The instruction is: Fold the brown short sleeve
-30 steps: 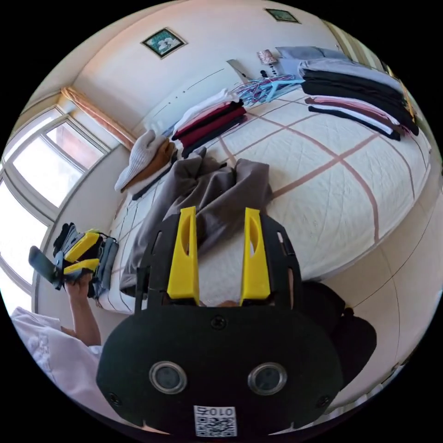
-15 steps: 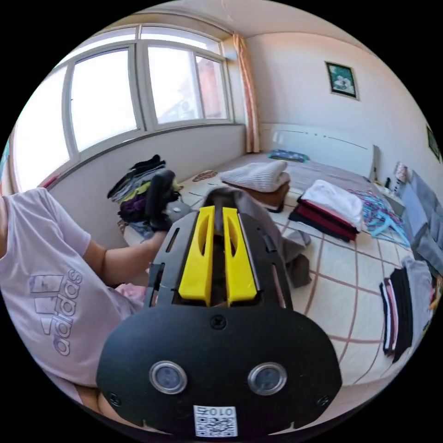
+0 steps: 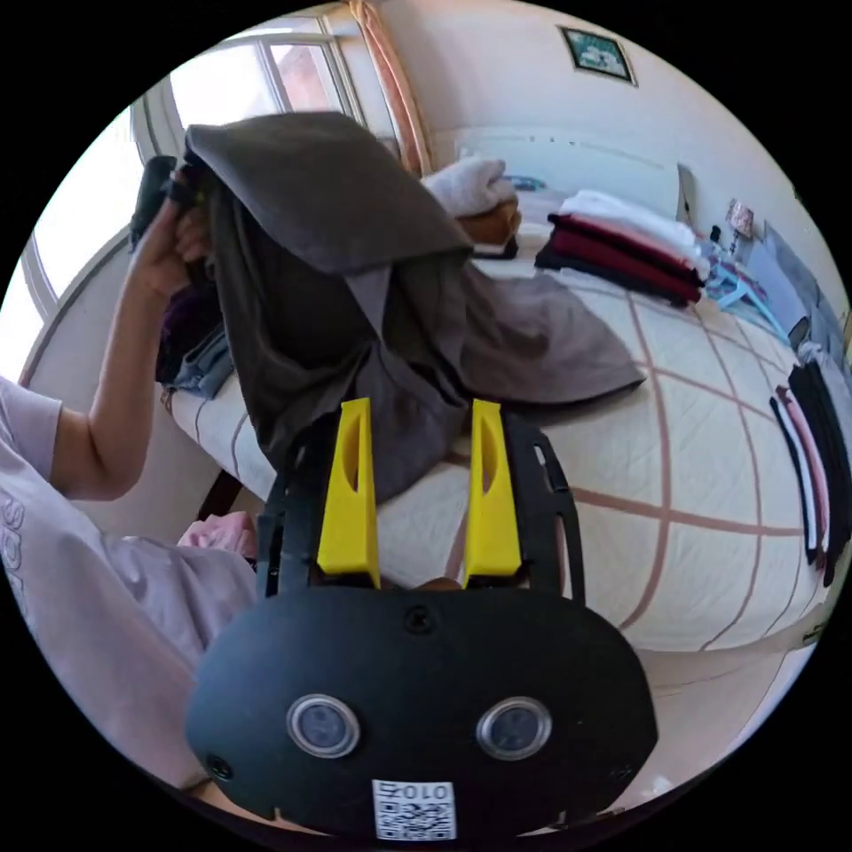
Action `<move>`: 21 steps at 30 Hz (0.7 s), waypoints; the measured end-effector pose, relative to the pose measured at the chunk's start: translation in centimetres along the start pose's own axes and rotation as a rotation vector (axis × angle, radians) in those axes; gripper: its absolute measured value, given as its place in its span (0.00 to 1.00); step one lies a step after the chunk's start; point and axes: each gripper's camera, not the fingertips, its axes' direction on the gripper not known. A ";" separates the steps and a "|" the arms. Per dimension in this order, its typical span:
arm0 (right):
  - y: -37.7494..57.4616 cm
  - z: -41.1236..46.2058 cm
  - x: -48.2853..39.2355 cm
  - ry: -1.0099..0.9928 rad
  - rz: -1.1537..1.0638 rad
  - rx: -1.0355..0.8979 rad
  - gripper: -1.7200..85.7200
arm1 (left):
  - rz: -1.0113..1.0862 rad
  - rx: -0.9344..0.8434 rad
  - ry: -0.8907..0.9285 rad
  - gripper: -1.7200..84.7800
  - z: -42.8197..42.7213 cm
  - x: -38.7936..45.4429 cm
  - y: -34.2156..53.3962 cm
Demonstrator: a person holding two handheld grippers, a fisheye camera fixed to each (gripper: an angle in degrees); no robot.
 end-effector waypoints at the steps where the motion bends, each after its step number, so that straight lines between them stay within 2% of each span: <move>1: 0.4 2.4 0.1 -0.013 0.019 -0.057 0.16 | -0.014 0.007 0.027 0.02 0.0 -0.1 -0.2; 4: 1.4 5.5 1.0 -0.065 0.077 -0.106 0.10 | -0.027 0.013 0.067 0.02 0.4 -0.2 -1.1; 8: 1.7 2.8 2.4 -0.166 0.091 0.004 0.06 | -0.034 0.004 0.094 0.02 1.1 -0.6 -3.2; 10: 1.8 0.7 2.1 -0.125 0.046 0.024 0.05 | -0.023 0.019 0.109 0.02 1.5 -0.8 -5.2; 12: 2.0 -2.5 2.1 -0.066 0.029 0.069 0.05 | -0.005 0.042 0.115 0.02 1.4 -1.1 -7.2; 15: 3.4 -11.6 3.0 0.029 0.069 0.269 0.05 | -0.004 0.139 0.097 0.03 0.0 -2.8 -11.1; 17: 6.1 -21.2 2.4 0.085 0.055 0.558 0.05 | -0.066 0.198 0.100 0.03 -0.3 -5.2 -12.9; 20: 8.4 -28.0 -0.3 0.254 0.030 0.644 0.05 | -0.220 0.178 0.116 0.03 2.7 -10.2 -14.3; 21: 8.7 -28.7 -0.9 0.269 0.022 0.654 0.05 | -0.241 0.123 0.075 0.04 5.2 -11.8 -14.4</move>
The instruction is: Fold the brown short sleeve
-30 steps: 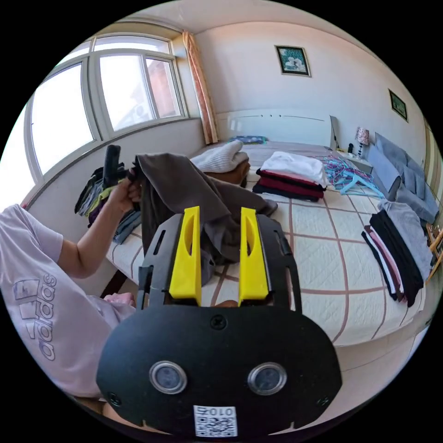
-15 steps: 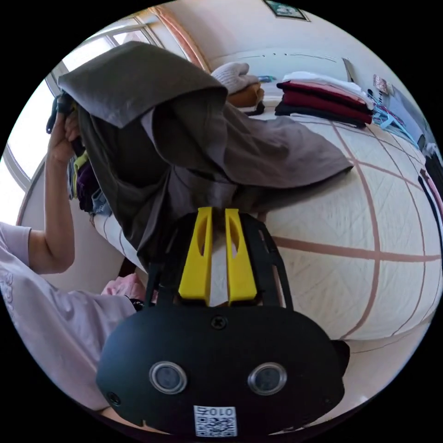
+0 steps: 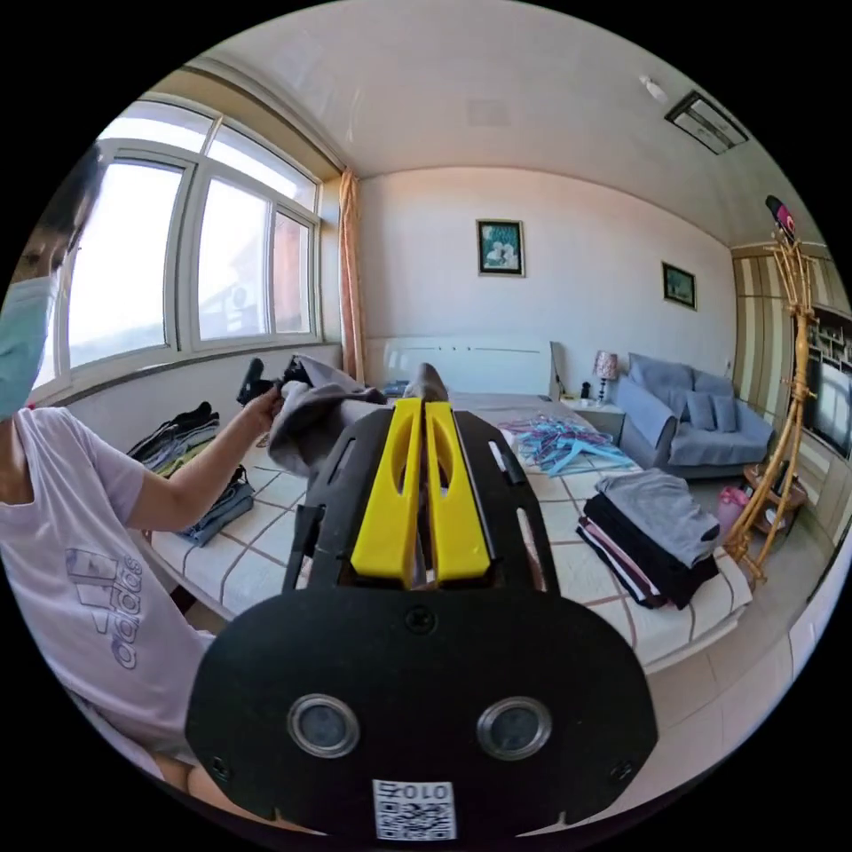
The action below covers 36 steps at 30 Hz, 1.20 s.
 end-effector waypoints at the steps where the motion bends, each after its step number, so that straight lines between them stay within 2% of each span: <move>1: 0.1 -1.3 -0.9 -0.026 -0.025 0.040 0.05 | -0.020 -0.091 -0.069 0.05 3.1 -2.0 0.5; 2: 0.5 -1.8 -1.7 -0.077 -0.029 0.063 0.05 | -0.042 -0.149 -0.087 0.05 4.9 -3.2 1.1; 4: 1.2 -0.8 -2.8 -0.046 -0.010 0.013 0.05 | -0.180 -0.436 -0.047 0.10 12.0 -8.3 6.2; 6: 2.3 1.4 -3.5 0.041 0.003 -0.097 0.05 | -0.212 -0.539 0.007 0.11 14.6 -9.5 11.4; 10: 4.7 5.9 -3.9 -0.044 0.025 -0.252 0.05 | -0.074 -0.643 -0.016 0.14 14.3 -6.4 22.1; 11: 4.9 7.1 -4.4 -0.039 0.016 -0.284 0.05 | -0.020 -0.650 -0.012 0.15 14.1 -5.1 23.0; 13: 4.8 8.5 -5.3 -0.086 -0.018 -0.296 0.05 | 0.294 -0.633 -0.033 0.17 12.7 3.4 25.1; 14: 4.5 9.2 -6.0 -0.125 -0.040 -0.285 0.05 | 0.372 -0.622 -0.048 0.17 12.4 5.8 25.3; 16: 4.2 10.0 -7.3 -0.160 -0.077 -0.277 0.05 | 0.683 -0.543 -0.058 0.18 11.1 16.2 26.2; 19: 4.1 10.8 -9.3 -0.153 -0.128 -0.280 0.05 | 0.993 -0.412 -0.019 0.18 10.1 27.1 29.1; 22: 4.4 10.7 -10.8 -0.172 -0.170 -0.288 0.05 | 1.170 -0.356 -0.017 0.17 11.2 33.7 33.1; 27: 4.2 9.5 -11.8 -0.179 -0.224 -0.282 0.05 | 1.227 -0.425 0.013 0.10 15.5 37.3 38.1; 29: 4.2 8.9 -11.2 -0.158 -0.234 -0.280 0.06 | 1.215 -0.383 0.007 0.07 15.4 37.4 38.7; 31: 4.6 7.9 -9.8 -0.124 -0.190 -0.217 0.07 | 1.164 -0.406 0.037 0.05 14.9 37.2 37.6; 34: 6.6 6.0 -6.2 -0.049 -0.105 -0.100 0.10 | 1.093 -0.418 -0.013 0.03 13.9 36.3 35.0; 36: 8.3 6.5 -3.9 0.008 -0.069 -0.136 0.12 | 1.049 -0.383 -0.009 0.02 12.2 35.9 33.1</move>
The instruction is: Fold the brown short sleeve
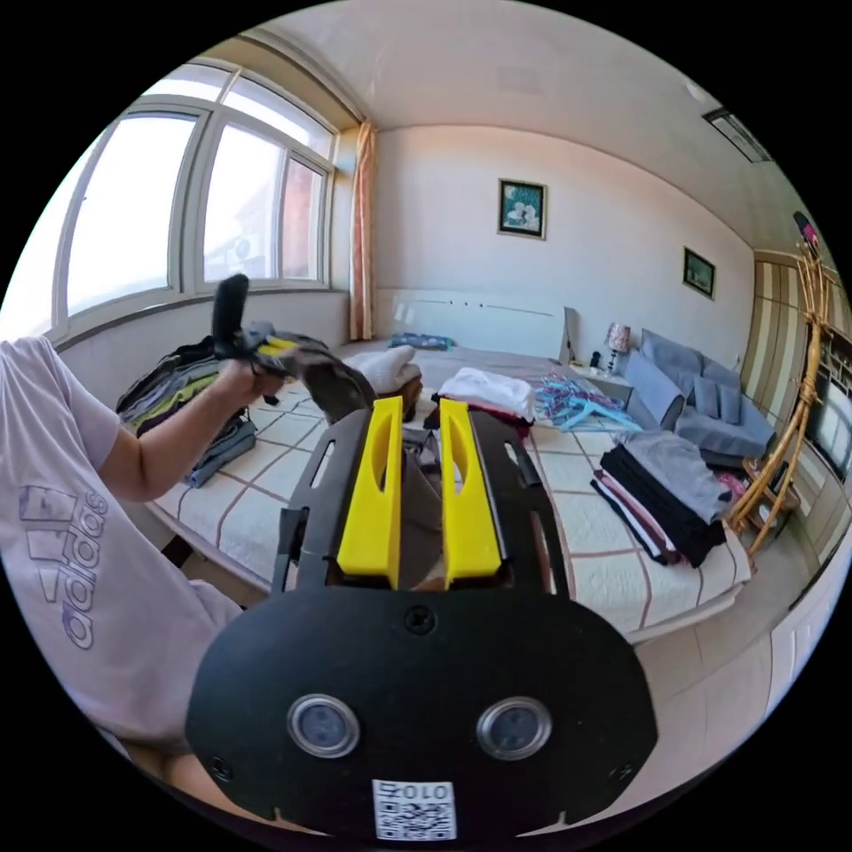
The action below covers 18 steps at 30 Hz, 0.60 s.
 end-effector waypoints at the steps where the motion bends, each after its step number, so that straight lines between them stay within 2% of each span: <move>1: 1.3 1.1 1.2 0.007 0.028 -0.037 0.14 | -0.023 0.034 -0.003 0.02 -1.7 -0.8 0.0; 6: 6.2 7.0 3.1 -0.038 0.043 -0.124 0.16 | -0.092 0.155 -0.001 0.02 -7.5 -2.2 1.7; 12: 6.9 16.0 1.8 -0.092 -0.150 -0.289 0.17 | -0.111 0.201 -0.001 0.02 -11.6 -0.3 4.9; 15: 5.5 19.6 2.5 -0.268 -0.190 -0.263 0.19 | -0.100 0.222 0.039 0.02 -12.9 0.8 6.1; 17: 4.2 23.1 3.9 -0.537 -0.186 -0.274 0.21 | -0.079 0.226 0.065 0.02 -13.4 1.6 6.7; 18: 3.9 24.1 4.3 -0.608 -0.182 -0.281 0.21 | -0.068 0.221 0.079 0.02 -13.4 2.1 7.2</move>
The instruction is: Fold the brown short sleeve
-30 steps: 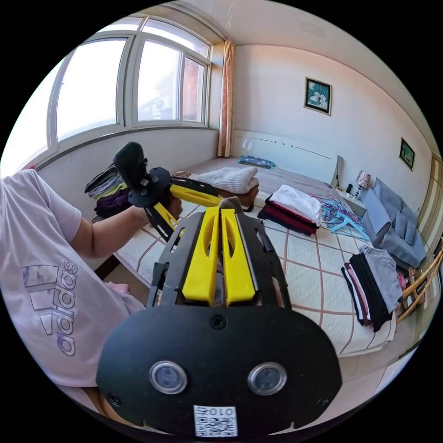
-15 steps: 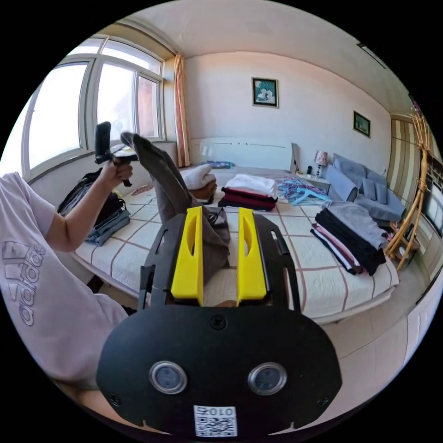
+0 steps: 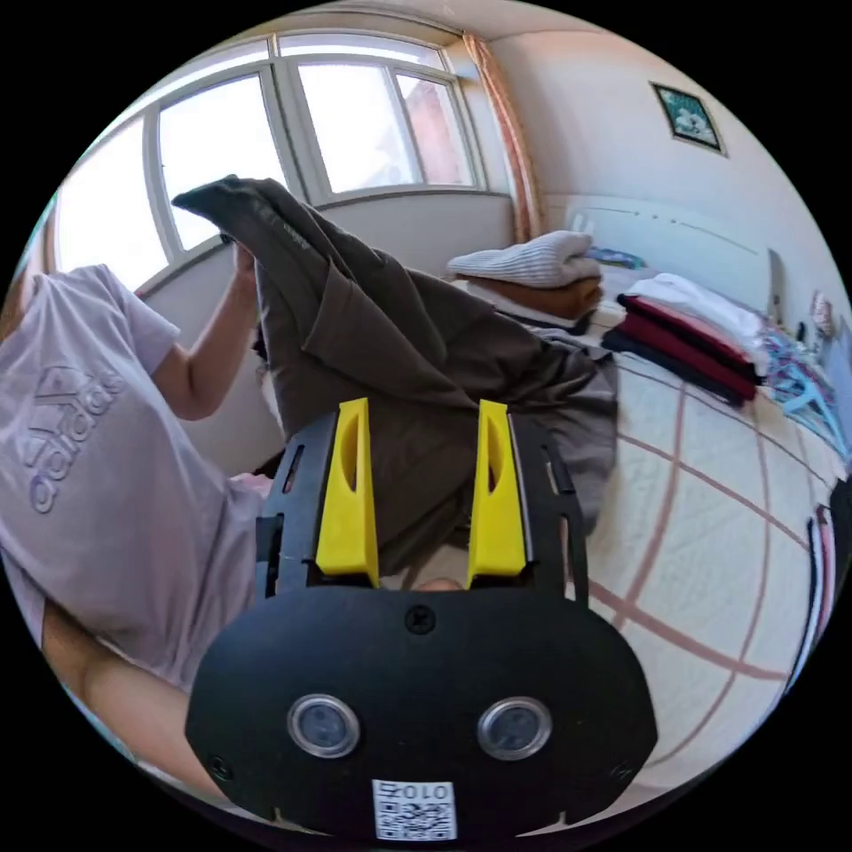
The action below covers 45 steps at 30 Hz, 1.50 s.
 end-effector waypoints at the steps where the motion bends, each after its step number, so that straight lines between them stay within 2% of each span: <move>1: -0.6 1.1 1.7 -0.113 0.001 -0.007 0.22 | -0.006 -0.009 0.000 0.02 -0.1 0.3 0.6; 3: -1.2 3.1 3.9 -0.178 0.015 -0.041 0.23 | -0.036 -0.020 -0.011 0.02 -0.2 0.7 1.5; 8: -1.5 10.9 6.2 -0.259 0.037 -0.266 0.21 | -0.113 -0.001 -0.026 0.02 -0.8 0.8 3.2; 11: -2.0 13.1 4.5 -0.270 0.008 -0.300 0.12 | -0.125 0.008 -0.021 0.02 -0.5 0.6 3.2; 18: -1.7 9.9 -1.1 0.094 -0.070 -0.350 0.07 | -0.301 -0.261 -0.291 0.02 1.9 -2.7 4.2; 21: -0.8 5.2 -2.8 0.210 -0.036 -0.271 0.07 | -0.318 -0.276 -0.294 0.02 2.4 -3.7 4.6; 26: -0.6 -4.4 -7.6 0.410 0.025 -0.119 0.06 | -0.284 -0.157 -0.204 0.02 2.3 -4.6 1.8; 29: -2.4 -10.8 -12.3 0.597 0.058 -0.028 0.06 | -0.225 -0.116 -0.242 0.02 0.9 -4.5 -2.8; 32: -4.4 -16.4 -19.2 0.672 0.002 0.086 0.06 | -0.160 -0.021 -0.289 0.02 -1.8 -3.3 -8.5; 35: -6.0 -18.7 -27.1 0.884 -0.067 0.089 0.05 | -0.088 0.053 -0.410 0.02 -5.1 -0.5 -14.0; 39: -4.5 -21.5 -35.7 0.999 -0.117 0.202 0.05 | 0.030 0.173 -0.455 0.02 -10.4 5.6 -20.0; 41: -2.2 -23.0 -41.5 1.052 -0.159 0.300 0.05 | 0.092 0.181 -0.465 0.02 -12.2 9.0 -22.1; 45: 0.7 -23.9 -49.4 1.176 -0.226 0.374 0.06 | 0.211 0.152 -0.503 0.02 -15.6 16.3 -26.6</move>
